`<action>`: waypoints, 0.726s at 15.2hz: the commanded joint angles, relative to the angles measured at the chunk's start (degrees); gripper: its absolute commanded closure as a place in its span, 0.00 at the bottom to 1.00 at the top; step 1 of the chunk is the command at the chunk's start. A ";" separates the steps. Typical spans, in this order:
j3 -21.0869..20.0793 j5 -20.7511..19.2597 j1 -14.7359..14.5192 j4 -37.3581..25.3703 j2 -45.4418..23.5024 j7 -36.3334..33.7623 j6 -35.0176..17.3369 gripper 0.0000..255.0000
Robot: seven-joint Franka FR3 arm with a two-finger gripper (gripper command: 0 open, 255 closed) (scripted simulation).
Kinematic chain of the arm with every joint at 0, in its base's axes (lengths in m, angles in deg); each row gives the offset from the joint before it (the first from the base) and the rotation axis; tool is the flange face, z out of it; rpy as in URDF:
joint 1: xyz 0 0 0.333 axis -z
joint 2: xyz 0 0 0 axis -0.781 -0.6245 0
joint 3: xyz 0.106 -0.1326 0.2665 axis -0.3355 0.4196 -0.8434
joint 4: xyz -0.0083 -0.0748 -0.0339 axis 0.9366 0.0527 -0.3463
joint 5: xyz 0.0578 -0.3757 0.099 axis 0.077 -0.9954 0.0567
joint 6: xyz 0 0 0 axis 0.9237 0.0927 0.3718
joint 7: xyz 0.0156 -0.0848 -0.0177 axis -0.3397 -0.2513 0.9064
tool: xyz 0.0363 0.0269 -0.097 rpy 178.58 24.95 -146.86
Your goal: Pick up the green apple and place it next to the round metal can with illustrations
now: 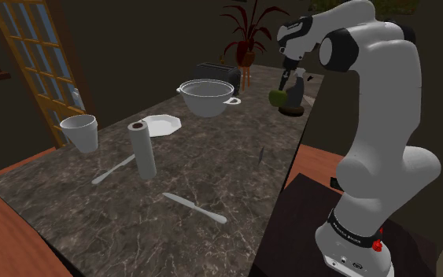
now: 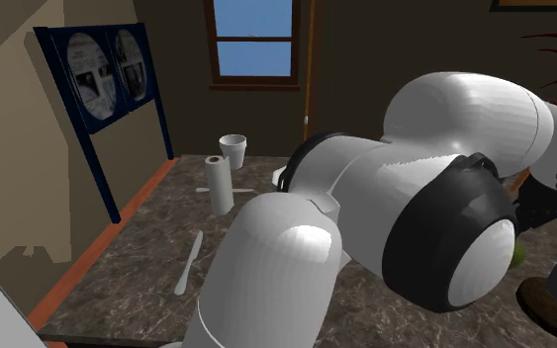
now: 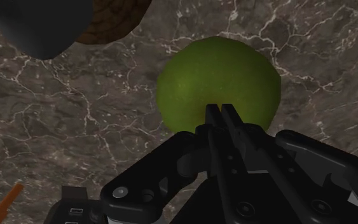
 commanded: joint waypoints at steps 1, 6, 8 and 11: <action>-0.06 0.16 -0.05 1.16 -0.18 0.28 -1.34 1.00; -0.27 0.63 -0.20 4.05 -0.81 0.99 -4.77 1.00; -0.37 0.85 -0.23 5.07 -1.14 1.29 -6.10 1.00; -0.54 1.21 -0.24 6.48 -1.74 1.74 -8.04 1.00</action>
